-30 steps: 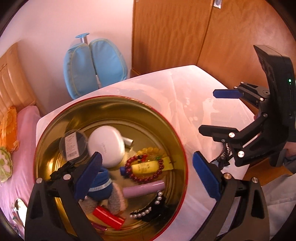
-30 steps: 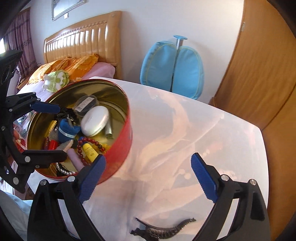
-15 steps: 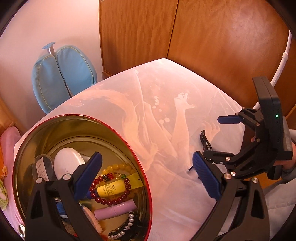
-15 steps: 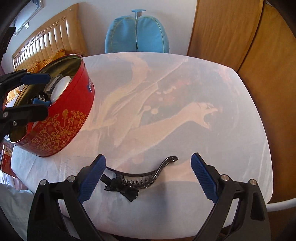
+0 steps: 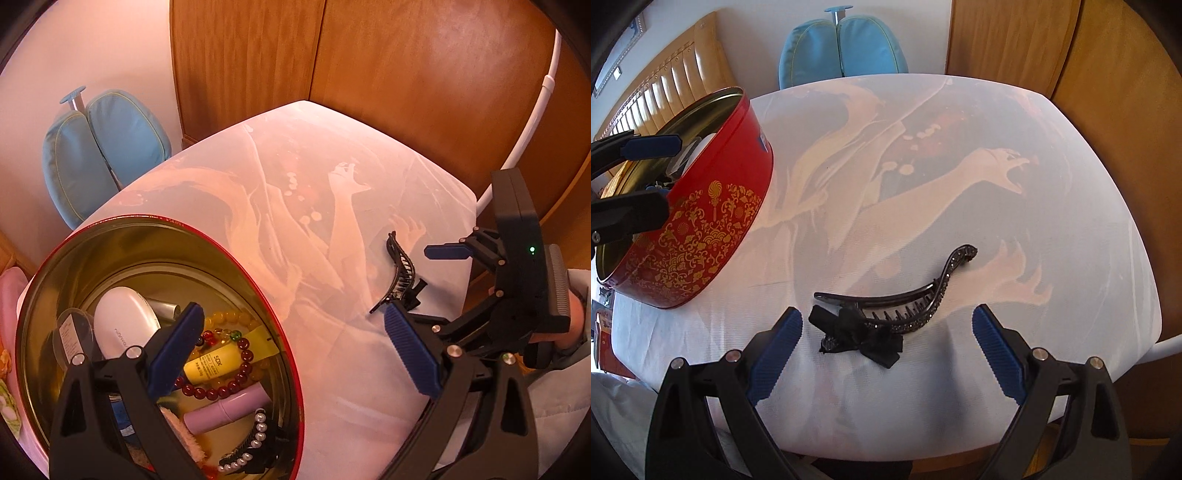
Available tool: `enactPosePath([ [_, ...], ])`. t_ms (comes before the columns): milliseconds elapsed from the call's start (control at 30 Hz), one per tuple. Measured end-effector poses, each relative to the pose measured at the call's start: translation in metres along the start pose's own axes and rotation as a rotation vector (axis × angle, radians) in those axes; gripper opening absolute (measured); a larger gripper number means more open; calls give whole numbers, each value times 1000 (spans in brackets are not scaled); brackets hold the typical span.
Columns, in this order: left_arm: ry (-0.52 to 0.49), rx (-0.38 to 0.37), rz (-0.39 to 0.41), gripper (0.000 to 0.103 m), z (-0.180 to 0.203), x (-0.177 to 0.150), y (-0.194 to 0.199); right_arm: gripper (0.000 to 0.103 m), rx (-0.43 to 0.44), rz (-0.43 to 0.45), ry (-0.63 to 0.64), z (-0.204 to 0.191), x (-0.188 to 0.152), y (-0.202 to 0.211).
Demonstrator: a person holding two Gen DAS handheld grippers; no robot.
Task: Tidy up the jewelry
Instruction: 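Move the right gripper to the black claw hair clip and grasp it, then carry the black claw clip into the tin and open the right gripper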
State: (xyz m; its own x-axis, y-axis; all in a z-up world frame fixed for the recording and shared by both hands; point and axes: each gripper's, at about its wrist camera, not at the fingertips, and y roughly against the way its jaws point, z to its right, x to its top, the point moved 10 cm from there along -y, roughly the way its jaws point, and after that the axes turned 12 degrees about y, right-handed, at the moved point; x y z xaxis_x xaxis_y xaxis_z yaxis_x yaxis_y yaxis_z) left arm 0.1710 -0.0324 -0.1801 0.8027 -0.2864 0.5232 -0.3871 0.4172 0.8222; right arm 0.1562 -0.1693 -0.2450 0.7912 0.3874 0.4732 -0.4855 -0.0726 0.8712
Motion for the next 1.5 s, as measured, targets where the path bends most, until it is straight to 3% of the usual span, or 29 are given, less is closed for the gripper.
enactPosePath([
  [267, -22, -4, -6, 95, 1, -6, 3, 92, -54, -12, -19, 5, 0, -10],
  [300, -23, -4, -5, 95, 1, -6, 3, 75, -48, -6, -19, 4, 1, -8],
  [333, -23, -4, -4, 95, 1, -5, 4, 67, -35, -3, -19, 3, 2, -8],
  [533, -16, -3, 0, 95, 0, -3, 4, 56, -40, 15, 12, 0, 10, -2],
  [833, 4, 1, 18, 95, -9, 1, 9, 55, -36, 46, 22, 0, 22, 5],
  [1000, 36, 37, 65, 95, -28, 9, 26, 55, -32, 128, 52, -2, 60, 29],
  [1133, 119, 110, 122, 95, -66, 11, 49, 55, 15, 214, 144, -29, 105, 51],
  [1267, 227, 206, 162, 95, -111, 1, 74, 55, 94, 271, 289, -79, 142, 61],
  [1500, 405, 354, 180, 95, -174, -54, 112, 55, 280, 253, 544, -185, 156, 49],
])
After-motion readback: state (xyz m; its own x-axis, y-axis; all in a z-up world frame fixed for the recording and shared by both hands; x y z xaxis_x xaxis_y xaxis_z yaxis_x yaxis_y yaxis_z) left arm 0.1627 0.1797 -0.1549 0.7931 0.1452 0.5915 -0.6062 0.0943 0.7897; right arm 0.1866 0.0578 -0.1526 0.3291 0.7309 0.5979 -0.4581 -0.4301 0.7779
